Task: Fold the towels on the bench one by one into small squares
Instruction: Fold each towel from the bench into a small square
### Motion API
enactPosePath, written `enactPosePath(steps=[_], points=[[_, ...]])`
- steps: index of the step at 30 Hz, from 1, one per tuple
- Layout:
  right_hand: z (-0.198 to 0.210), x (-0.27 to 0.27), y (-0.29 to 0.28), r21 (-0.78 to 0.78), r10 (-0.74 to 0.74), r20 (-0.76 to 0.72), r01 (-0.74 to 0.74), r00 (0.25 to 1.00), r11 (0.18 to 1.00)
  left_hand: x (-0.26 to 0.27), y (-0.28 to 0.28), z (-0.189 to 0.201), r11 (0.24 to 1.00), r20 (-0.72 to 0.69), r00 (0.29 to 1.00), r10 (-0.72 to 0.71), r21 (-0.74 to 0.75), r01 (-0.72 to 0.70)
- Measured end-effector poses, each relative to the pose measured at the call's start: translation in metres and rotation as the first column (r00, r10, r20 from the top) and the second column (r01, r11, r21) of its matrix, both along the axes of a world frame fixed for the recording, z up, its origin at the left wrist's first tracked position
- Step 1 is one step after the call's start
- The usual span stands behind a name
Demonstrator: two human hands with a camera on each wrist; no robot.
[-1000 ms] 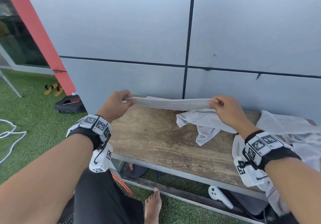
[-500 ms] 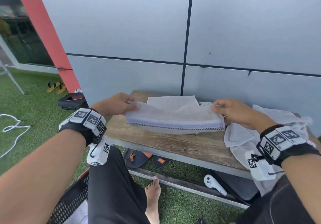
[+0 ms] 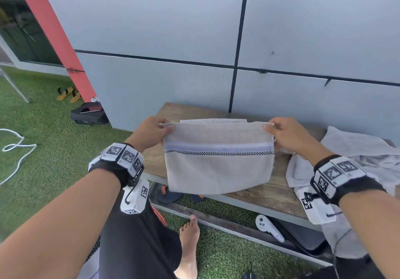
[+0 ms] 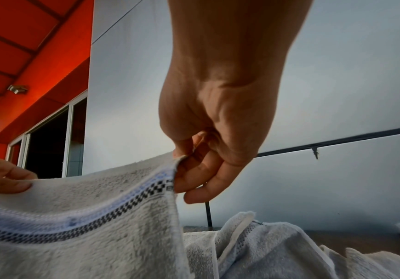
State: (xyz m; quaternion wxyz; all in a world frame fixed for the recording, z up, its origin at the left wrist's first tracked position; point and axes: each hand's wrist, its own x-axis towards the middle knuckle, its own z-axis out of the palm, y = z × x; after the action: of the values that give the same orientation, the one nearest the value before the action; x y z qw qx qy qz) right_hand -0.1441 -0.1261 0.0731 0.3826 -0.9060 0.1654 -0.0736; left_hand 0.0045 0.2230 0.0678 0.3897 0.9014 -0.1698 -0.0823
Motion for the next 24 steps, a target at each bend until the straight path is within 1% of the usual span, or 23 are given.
enactPosePath(steps=[1, 3, 7, 11, 16, 18, 20, 22, 24], points=[[0.000, 0.011, -0.002, -0.043, -0.014, -0.001, 0.014, 1.000, 0.999, 0.007, -0.005, -0.003, 1.000, 0.011, 1.000, 0.025, -0.008, -0.025], [-0.002, 0.036, -0.007, -0.072, -0.040, 0.002, 0.040, 0.999, 0.997, 0.026, -0.017, -0.010, 0.997, 0.030, 0.997, 0.070, -0.030, -0.069], [-0.008, 0.085, -0.017, -0.118, -0.093, 0.030, 0.096, 0.995, 0.988, 0.067, -0.041, -0.024, 0.989, 0.084, 0.986, 0.147, 0.007, -0.148], [-0.021, 0.139, -0.031, -0.174, -0.135, -0.006, 0.132, 0.991, 0.976, 0.108, -0.062, -0.040, 0.978, 0.053, 0.978, 0.201, 0.050, -0.204], [-0.061, 0.197, -0.051, -0.277, -0.150, -0.113, 0.114, 0.982, 0.954, 0.155, -0.085, -0.077, 0.959, 0.047, 0.966, 0.254, 0.116, -0.258], [-0.082, 0.216, -0.057, -0.283, -0.152, -0.127, 0.111, 0.980, 0.953, 0.165, -0.094, -0.091, 0.943, 0.065, 0.960, 0.271, 0.184, -0.278], [-0.101, 0.230, -0.061, -0.279, -0.170, -0.141, 0.125, 0.975, 0.952, 0.174, -0.101, -0.107, 0.932, 0.100, 0.948, 0.303, 0.176, -0.316], [-0.115, 0.239, -0.060, -0.276, -0.187, -0.153, 0.139, 0.970, 0.951, 0.186, -0.105, -0.125, 0.933, 0.115, 0.946, 0.304, 0.163, -0.320], [-0.127, 0.243, -0.059, -0.275, -0.181, -0.163, 0.132, 0.970, 0.952, 0.195, -0.106, -0.140, 0.940, 0.133, 0.957, 0.257, 0.193, -0.280]])
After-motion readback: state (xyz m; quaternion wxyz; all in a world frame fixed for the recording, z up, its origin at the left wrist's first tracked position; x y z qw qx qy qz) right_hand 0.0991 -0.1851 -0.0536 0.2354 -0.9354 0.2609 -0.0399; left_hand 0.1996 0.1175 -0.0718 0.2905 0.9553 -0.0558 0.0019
